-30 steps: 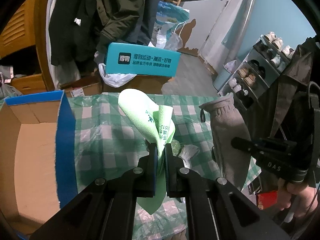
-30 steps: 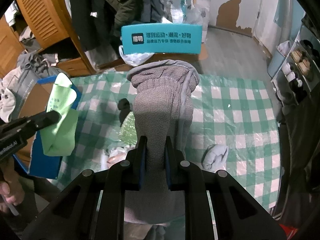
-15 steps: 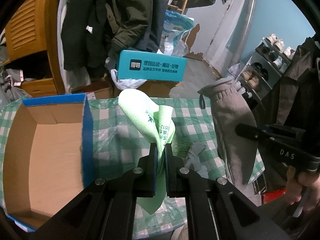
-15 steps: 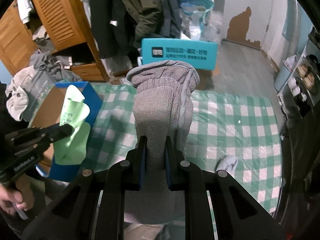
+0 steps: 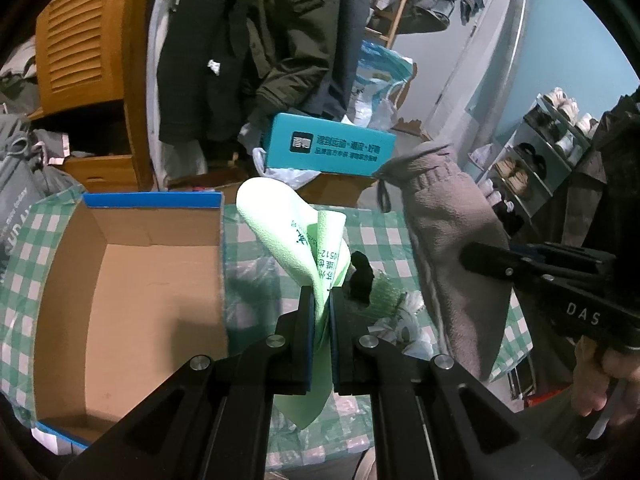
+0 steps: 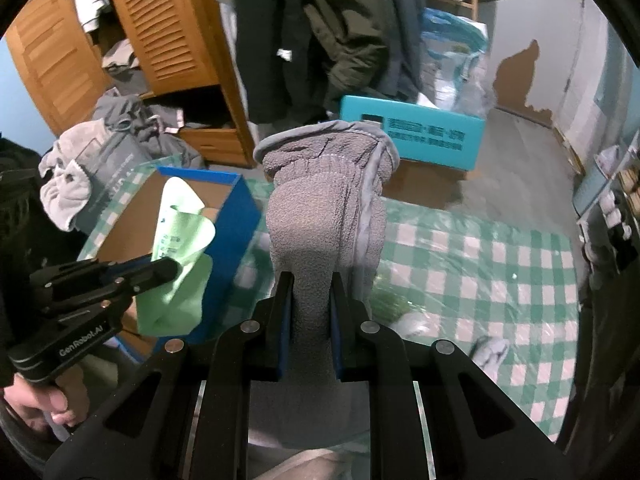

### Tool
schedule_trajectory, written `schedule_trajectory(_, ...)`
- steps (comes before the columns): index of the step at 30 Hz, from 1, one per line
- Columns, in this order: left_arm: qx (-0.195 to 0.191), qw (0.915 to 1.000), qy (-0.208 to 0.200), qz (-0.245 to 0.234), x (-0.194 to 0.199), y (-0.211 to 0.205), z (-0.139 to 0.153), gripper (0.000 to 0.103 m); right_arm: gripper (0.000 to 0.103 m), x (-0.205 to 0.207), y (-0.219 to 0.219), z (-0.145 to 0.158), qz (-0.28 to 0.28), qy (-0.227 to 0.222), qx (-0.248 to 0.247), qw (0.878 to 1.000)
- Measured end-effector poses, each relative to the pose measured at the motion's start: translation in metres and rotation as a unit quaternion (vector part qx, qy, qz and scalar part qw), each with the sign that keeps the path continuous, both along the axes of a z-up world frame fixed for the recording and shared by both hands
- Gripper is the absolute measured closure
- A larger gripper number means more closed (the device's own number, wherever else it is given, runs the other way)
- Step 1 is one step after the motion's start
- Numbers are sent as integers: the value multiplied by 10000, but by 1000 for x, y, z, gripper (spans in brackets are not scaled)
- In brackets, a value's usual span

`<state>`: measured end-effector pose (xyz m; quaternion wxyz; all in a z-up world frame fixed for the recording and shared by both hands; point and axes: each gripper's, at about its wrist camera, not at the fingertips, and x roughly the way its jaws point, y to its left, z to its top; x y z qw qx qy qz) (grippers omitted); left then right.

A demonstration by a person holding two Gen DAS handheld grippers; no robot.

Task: Organize soft objects
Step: 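Carry the grey sock and green bag together over the cardboard box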

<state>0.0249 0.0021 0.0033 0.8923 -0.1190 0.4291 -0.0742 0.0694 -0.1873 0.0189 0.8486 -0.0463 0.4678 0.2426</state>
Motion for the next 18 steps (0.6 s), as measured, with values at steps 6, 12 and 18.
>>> schedule_trajectory(6, 8, 9999, 28, 167, -2, 21, -3, 96, 89, 3, 33, -1, 238, 88, 113, 9996)
schedule_trajectory(12, 60, 9994, 47, 339, -5, 43, -5, 97, 89, 5, 66, -2, 443, 129, 106, 9989)
schedule_trajectory(18, 13, 9984, 86, 556, -9, 65, -7, 96, 89, 8, 97, -3, 640, 198, 102, 9977)
